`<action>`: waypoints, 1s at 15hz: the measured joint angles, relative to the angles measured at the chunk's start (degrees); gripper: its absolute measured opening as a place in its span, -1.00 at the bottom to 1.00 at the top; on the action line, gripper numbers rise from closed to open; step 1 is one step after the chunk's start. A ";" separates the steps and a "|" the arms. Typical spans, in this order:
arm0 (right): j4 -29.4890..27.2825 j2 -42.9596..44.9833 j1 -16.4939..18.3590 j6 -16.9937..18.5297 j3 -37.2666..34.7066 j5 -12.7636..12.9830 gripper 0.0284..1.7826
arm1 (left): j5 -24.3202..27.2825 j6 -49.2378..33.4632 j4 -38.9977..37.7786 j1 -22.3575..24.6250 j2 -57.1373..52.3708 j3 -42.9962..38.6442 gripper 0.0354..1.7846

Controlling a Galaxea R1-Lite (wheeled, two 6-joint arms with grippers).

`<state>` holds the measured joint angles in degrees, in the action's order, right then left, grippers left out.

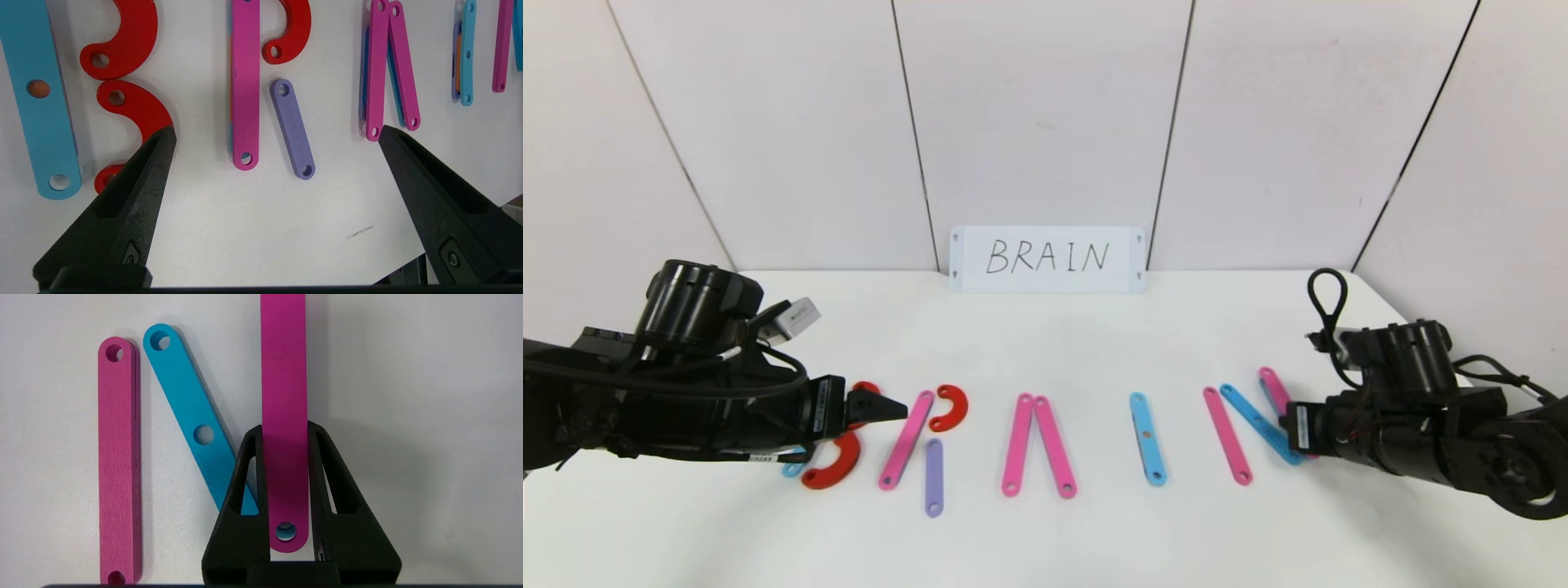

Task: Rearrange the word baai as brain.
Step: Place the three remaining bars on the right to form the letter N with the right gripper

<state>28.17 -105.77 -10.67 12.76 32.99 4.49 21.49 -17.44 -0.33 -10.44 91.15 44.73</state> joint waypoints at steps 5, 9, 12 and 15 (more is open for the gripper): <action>0.10 1.19 0.26 0.10 -0.88 -0.16 -0.69 | 0.02 -0.02 0.02 -0.01 0.02 0.00 0.95; 0.18 1.06 0.06 0.16 -0.90 -0.20 -0.69 | 0.02 0.00 0.00 -0.01 0.02 0.02 0.95; 0.18 0.78 0.26 0.22 -0.49 -0.33 -0.69 | 0.00 0.00 0.00 -0.01 0.05 -0.02 0.95; 0.21 0.56 0.50 0.21 -0.52 -0.33 -0.69 | 0.02 0.00 0.02 -0.01 0.09 -0.07 0.95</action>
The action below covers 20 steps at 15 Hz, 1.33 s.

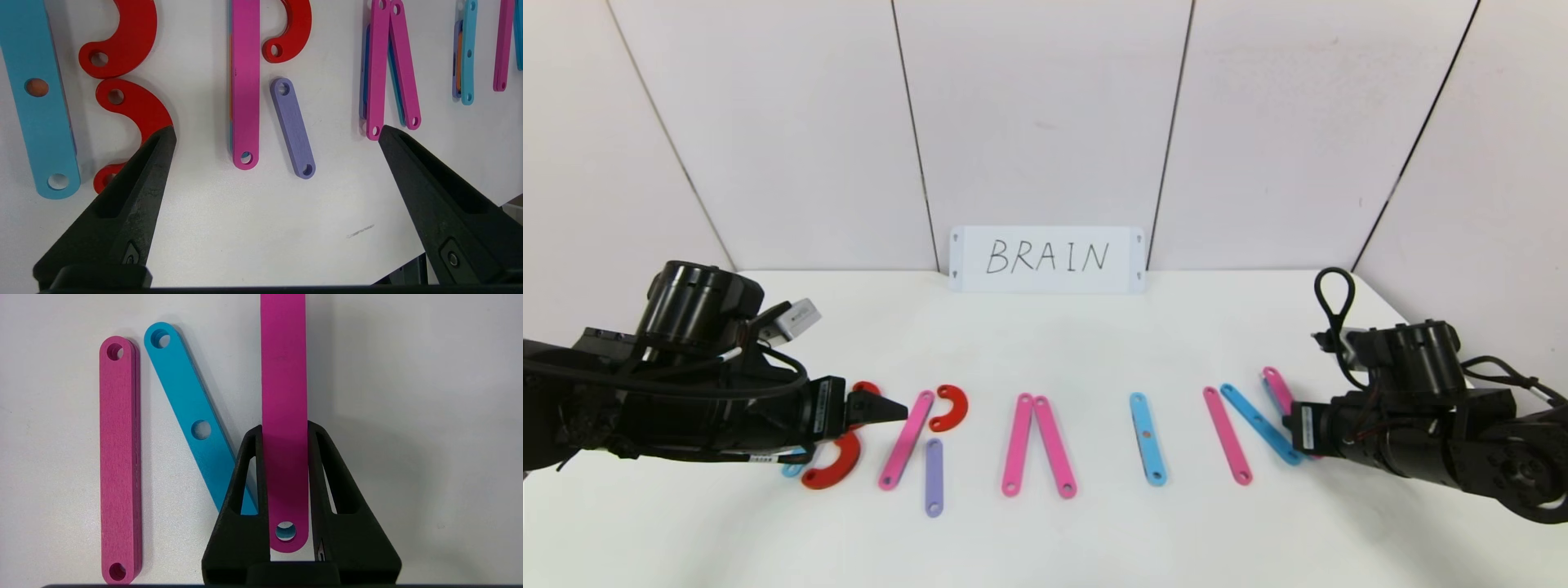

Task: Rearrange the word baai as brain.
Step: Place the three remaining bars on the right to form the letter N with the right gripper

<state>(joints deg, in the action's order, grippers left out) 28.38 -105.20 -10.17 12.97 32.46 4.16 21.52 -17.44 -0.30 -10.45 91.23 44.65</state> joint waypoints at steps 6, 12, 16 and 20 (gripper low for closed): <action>0.01 -0.09 0.33 0.06 -0.05 -0.11 -0.10 | -0.02 0.00 -0.02 -0.02 0.00 0.00 0.95; 0.89 0.57 0.78 0.59 0.13 -0.33 0.85 | -0.11 0.00 -0.02 -0.29 0.17 -0.06 0.95; 1.50 1.54 0.88 0.33 0.09 -0.28 0.95 | -0.13 0.00 0.00 -0.33 0.17 -0.09 0.95; 0.96 3.83 0.46 -0.24 0.35 -0.30 0.95 | -0.18 0.04 -0.79 -0.29 -0.09 -0.17 0.95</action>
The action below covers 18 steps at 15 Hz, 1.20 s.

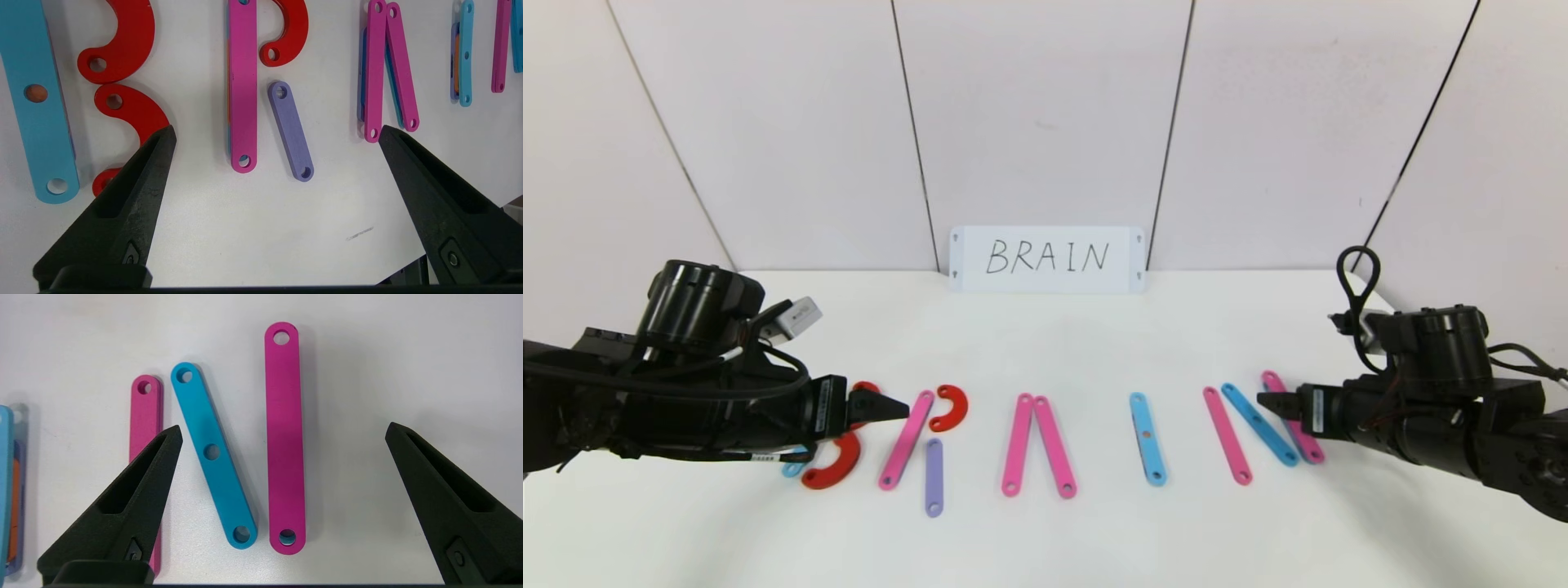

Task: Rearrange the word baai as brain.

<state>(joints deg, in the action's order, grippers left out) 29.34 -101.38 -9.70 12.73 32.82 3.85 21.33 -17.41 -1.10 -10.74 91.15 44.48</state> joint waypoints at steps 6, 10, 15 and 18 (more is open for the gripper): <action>-0.32 0.68 -2.15 -1.60 1.28 -0.17 0.95 | -0.17 0.02 -0.11 -0.04 -0.20 -0.35 0.95; -1.32 2.38 -2.50 -1.76 1.94 0.06 0.95 | -0.80 0.74 -2.71 0.11 -2.04 -1.02 0.95; -13.08 8.18 -3.22 -1.84 4.47 0.02 0.95 | -3.04 5.29 -8.40 0.60 -7.39 -4.91 0.95; -15.21 10.56 -4.51 -1.82 5.11 0.00 0.95 | -3.12 7.33 -8.63 0.68 -10.91 -7.94 0.95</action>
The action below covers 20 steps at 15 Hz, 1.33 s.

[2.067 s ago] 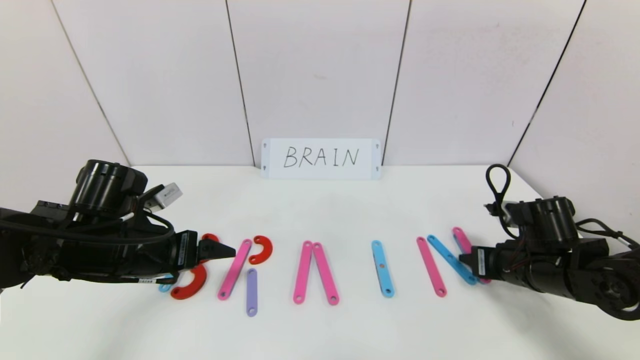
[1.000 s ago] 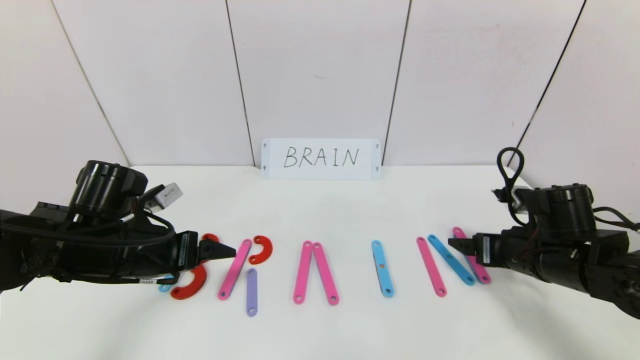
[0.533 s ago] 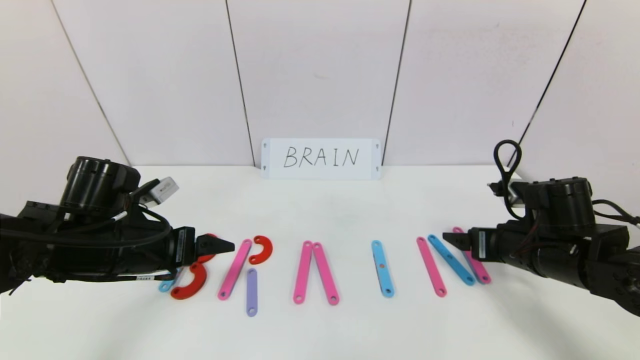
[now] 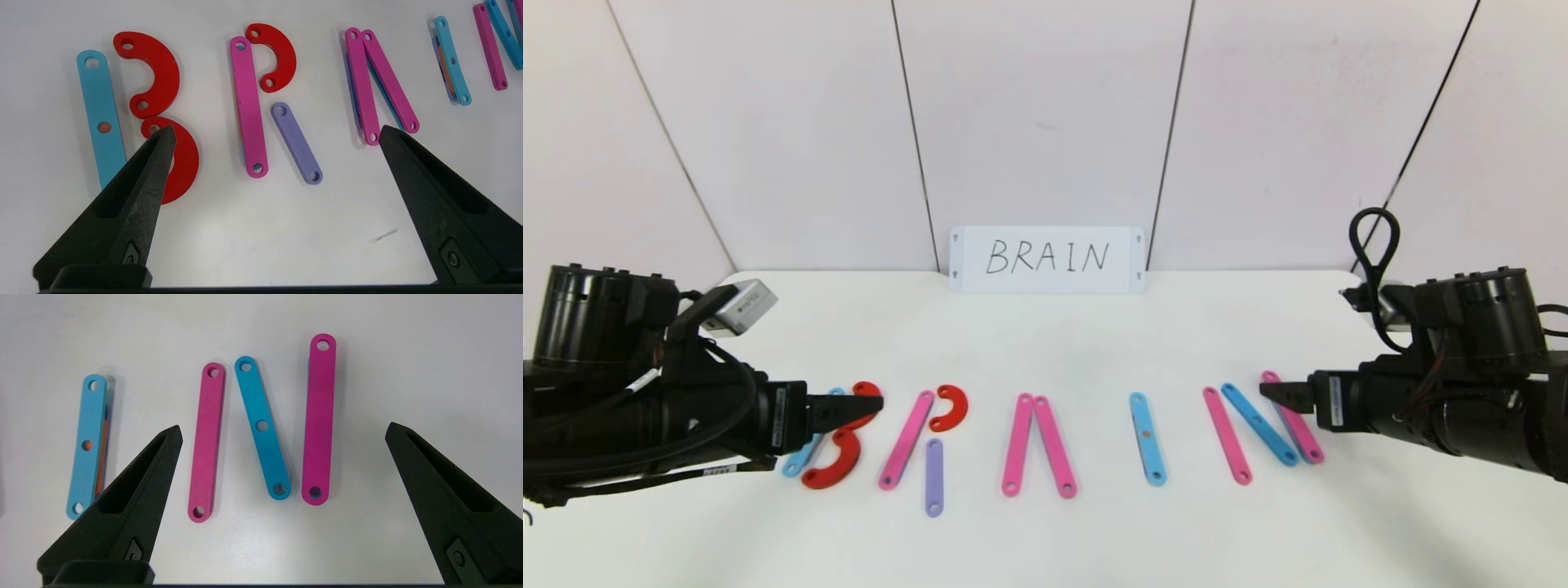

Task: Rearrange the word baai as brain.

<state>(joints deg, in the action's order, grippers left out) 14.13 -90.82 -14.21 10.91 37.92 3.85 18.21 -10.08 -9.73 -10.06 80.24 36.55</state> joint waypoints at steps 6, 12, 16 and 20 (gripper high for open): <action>-6.72 10.34 -1.11 0.02 -0.69 0.74 0.95 | -3.00 4.07 1.55 0.20 -13.09 -3.73 0.95; -10.85 30.51 -0.48 -0.05 -7.31 1.52 0.95 | -5.51 7.63 15.92 0.22 -35.78 -5.55 0.95; -12.73 45.96 -0.20 -0.20 -11.22 1.60 0.95 | -9.24 10.87 27.44 0.22 -50.75 -5.74 0.95; -21.37 61.31 2.73 -3.75 -12.07 1.60 0.95 | -17.31 11.07 35.69 0.26 -61.17 -5.40 0.95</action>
<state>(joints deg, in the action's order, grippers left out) -7.24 -29.51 -11.48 7.16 25.86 5.45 0.90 0.99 25.97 -9.80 19.07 31.15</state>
